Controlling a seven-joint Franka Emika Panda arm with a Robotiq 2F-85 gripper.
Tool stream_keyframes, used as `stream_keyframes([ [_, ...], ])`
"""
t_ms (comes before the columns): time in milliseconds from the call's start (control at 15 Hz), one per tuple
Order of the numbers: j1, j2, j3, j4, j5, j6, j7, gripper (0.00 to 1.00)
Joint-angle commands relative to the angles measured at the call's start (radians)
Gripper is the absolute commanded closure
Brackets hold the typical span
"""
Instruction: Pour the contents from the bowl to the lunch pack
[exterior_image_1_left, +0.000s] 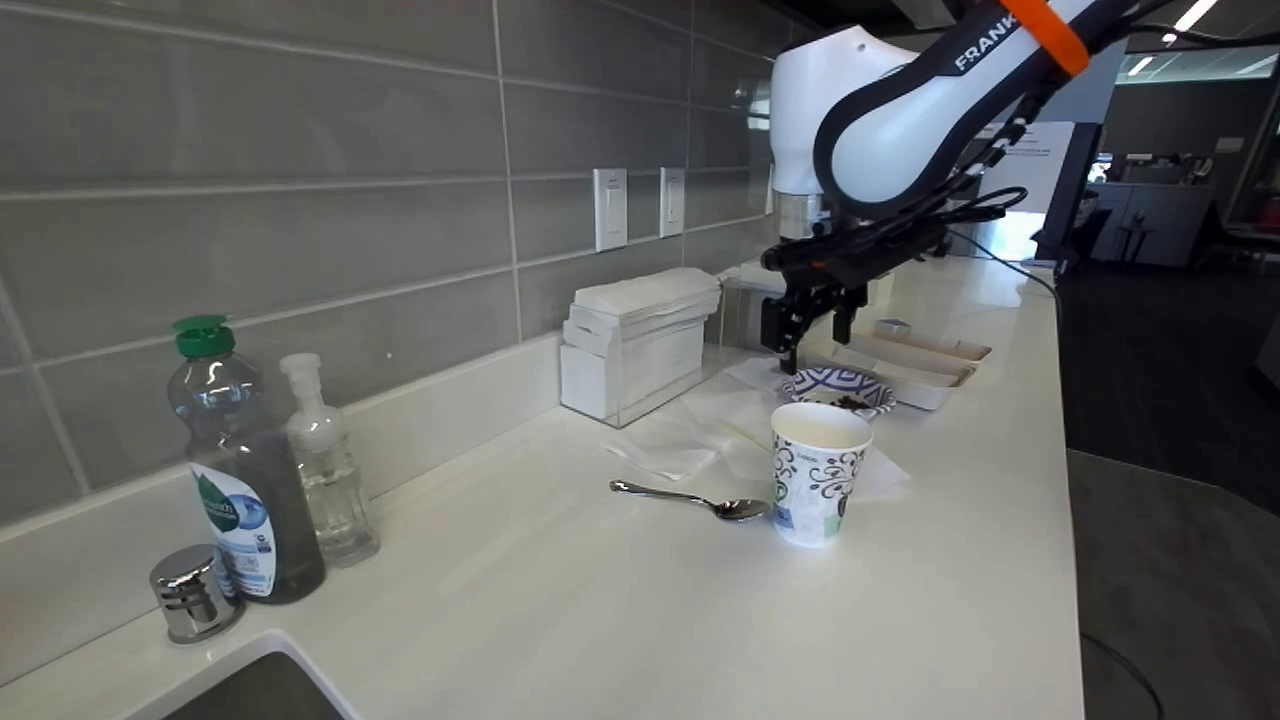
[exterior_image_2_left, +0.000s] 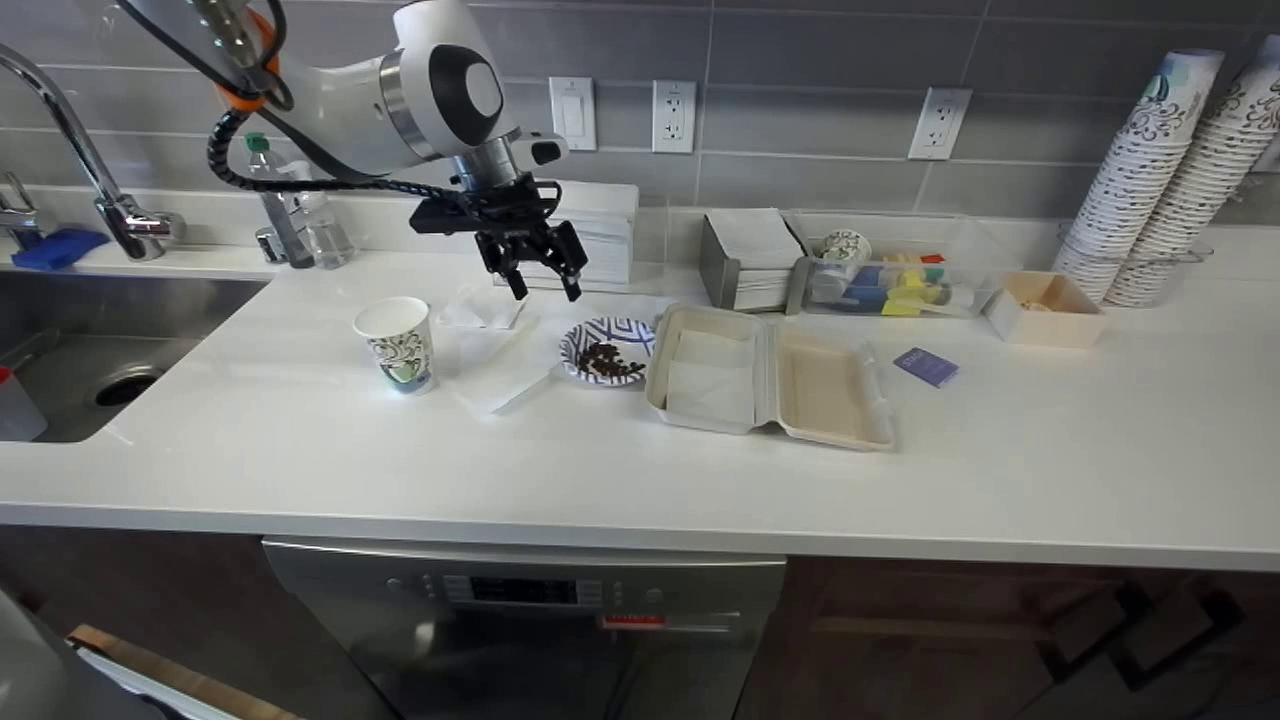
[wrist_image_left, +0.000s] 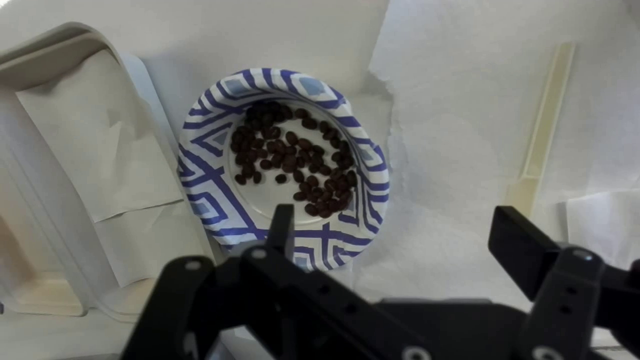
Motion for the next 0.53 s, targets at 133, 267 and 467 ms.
stream_keyframes([
  [133, 0.033, 0.062, -0.052, 0.047, -0.008, -0.004, 0.011, 0.0],
  [267, 0.037, 0.089, -0.066, 0.065, -0.008, 0.003, 0.012, 0.0],
  [467, 0.045, 0.134, -0.085, 0.097, -0.006, -0.003, 0.016, 0.0],
])
